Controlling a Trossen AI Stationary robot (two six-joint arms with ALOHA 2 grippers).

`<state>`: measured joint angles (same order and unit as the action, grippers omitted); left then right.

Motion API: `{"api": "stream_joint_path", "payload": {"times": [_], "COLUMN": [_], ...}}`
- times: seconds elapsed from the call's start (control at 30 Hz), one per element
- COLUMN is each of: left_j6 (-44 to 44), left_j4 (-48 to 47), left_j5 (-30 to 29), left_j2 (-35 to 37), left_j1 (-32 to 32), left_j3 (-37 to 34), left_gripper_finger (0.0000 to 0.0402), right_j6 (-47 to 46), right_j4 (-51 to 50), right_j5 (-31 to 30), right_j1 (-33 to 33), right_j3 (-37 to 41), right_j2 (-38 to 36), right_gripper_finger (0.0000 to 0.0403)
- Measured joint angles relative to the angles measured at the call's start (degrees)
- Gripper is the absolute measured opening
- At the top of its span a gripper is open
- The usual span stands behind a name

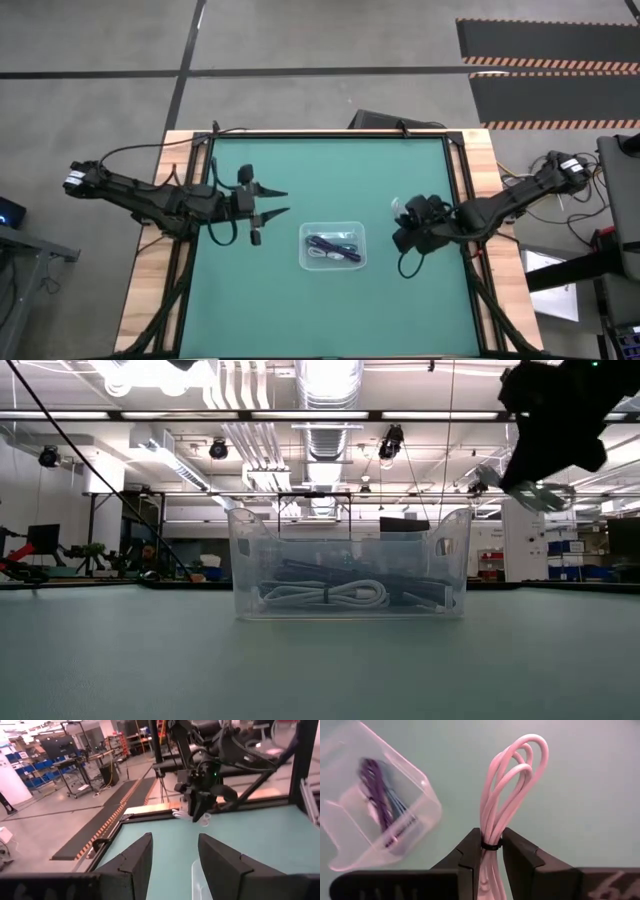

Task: Pick and place USB-C Cables
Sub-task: Put the white charger cable into the transparent bin

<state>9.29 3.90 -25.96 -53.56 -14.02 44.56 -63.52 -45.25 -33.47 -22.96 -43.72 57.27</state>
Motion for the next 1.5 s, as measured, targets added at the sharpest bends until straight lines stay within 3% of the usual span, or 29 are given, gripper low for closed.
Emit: {"api": "stream_joint_path", "payload": {"times": [0.33, 0.67, 0.87, 1.1, 1.5], "left_j6": [-1.7, -1.6, -1.6, -1.6, -1.6], "left_j4": [6.3, 12.1, 14.1, 15.2, 15.3], "left_j5": [0.2, 0.2, 0.2, 0.2, 0.2], "left_j2": [-1.3, -5.0, -5.8, -5.8, -6.0], "left_j1": [0.0, 0.0, 0.0, 0.0, 0.0], "left_j3": [0.0, 0.0, 0.0, 0.0, 0.0], "left_gripper_finger": [0.0143, 0.0143, 0.0143, 0.0143, 0.0143], "right_j6": [24.7, 51.3, 62.2, 66.8, 68.0], "right_j4": [17.9, 40.5, 53.2, 63.2, 58.1], "right_j5": [-5.6, -5.2, -1.4, 7.1, 17.6], "right_j1": [0.0, 0.0, 0.0, 1.4, 4.7], "right_j3": [0.0, 0.0, 0.0, -0.2, -7.0], "right_j2": [-1.7, 1.3, 5.8, 10.9, 15.6], "right_gripper_finger": [0.0059, 0.0059, 0.0059, 0.0059, 0.0059]}}
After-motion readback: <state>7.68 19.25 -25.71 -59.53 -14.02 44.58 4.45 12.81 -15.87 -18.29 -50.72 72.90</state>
